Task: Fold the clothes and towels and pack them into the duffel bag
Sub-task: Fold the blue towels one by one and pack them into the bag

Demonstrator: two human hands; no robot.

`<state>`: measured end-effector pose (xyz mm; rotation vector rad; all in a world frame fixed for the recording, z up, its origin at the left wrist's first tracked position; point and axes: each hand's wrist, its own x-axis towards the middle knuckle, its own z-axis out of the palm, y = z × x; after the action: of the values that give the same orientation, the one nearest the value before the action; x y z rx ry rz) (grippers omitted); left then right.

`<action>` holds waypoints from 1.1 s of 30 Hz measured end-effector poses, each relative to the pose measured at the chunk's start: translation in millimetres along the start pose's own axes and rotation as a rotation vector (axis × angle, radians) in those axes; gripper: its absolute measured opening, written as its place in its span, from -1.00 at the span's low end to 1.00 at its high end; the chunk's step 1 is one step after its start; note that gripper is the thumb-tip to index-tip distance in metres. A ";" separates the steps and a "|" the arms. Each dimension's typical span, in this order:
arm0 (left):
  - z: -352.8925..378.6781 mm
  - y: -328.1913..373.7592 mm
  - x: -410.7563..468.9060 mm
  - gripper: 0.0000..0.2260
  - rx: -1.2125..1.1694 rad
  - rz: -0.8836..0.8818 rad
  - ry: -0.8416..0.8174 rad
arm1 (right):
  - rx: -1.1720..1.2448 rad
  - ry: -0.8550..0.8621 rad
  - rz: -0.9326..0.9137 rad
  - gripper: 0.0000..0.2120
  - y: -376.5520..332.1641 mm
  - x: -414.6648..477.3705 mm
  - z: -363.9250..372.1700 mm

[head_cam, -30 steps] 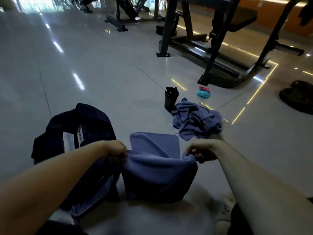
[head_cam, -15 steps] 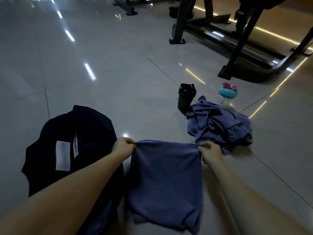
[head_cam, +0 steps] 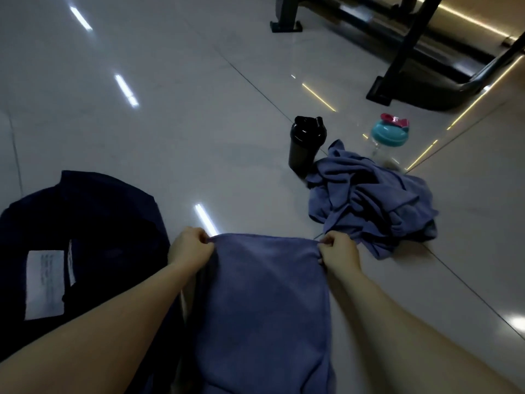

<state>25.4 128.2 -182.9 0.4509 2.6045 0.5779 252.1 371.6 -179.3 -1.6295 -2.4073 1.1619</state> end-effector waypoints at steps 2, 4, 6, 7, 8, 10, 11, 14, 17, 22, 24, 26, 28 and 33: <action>2.6 -2.3 3.7 -0.98 0.023 0.041 0.032 | -0.036 0.011 -0.019 -0.91 1.8 2.7 3.8; 5.4 -4.4 7.4 -0.89 0.001 0.072 0.007 | -0.062 0.016 -0.045 -0.98 2.2 4.9 5.8; 6.4 -4.1 10.1 -0.84 -0.033 0.073 -0.043 | -0.078 -0.018 -0.039 -0.97 0.8 7.4 7.7; 6.6 -2.9 10.7 -0.85 -0.022 0.060 -0.068 | -0.098 -0.039 -0.026 -0.98 -0.5 9.3 8.5; 6.3 -1.2 11.3 -0.88 0.004 0.042 -0.085 | -0.127 -0.061 -0.015 -0.97 -3.2 10.5 8.5; 5.9 1.7 13.7 -0.91 0.050 0.003 -0.110 | -0.202 -0.098 0.006 -0.89 -8.8 12.2 7.9; 5.2 3.3 13.4 -0.91 0.060 -0.004 -0.118 | -0.236 -0.112 0.010 -0.83 -11.5 12.1 7.3; 1.7 5.8 8.1 -0.94 0.081 0.020 -0.119 | -0.325 -0.122 -0.007 -0.70 -17.2 7.3 6.9; -10.0 8.9 3.0 -0.91 0.072 0.074 -0.108 | -0.200 -0.114 -0.023 -0.76 -20.3 2.4 0.9; -62.1 24.6 6.3 -0.81 -0.134 0.149 -0.191 | 0.155 -0.204 -0.026 -0.90 -33.6 -9.2 -49.3; -87.9 33.6 0.1 -0.83 -0.205 0.188 -0.218 | 0.192 -0.290 -0.056 -0.89 -39.7 -22.3 -74.3; -112.5 43.7 -12.4 -0.91 -0.282 0.205 -0.217 | 0.182 -0.304 -0.109 -0.82 -47.0 -37.1 -97.2; -136.1 52.7 -27.7 -0.96 -0.331 0.222 -0.213 | 0.209 -0.265 -0.148 -0.87 -56.7 -52.1 -120.5; -204.4 83.4 -66.5 -0.87 -0.377 0.345 -0.152 | 0.370 -0.121 -0.283 -0.88 -94.2 -86.6 -190.0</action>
<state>3.2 107.8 45.7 0.7864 2.2163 1.0779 291.8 392.0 45.4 -1.1023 -2.2144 1.5657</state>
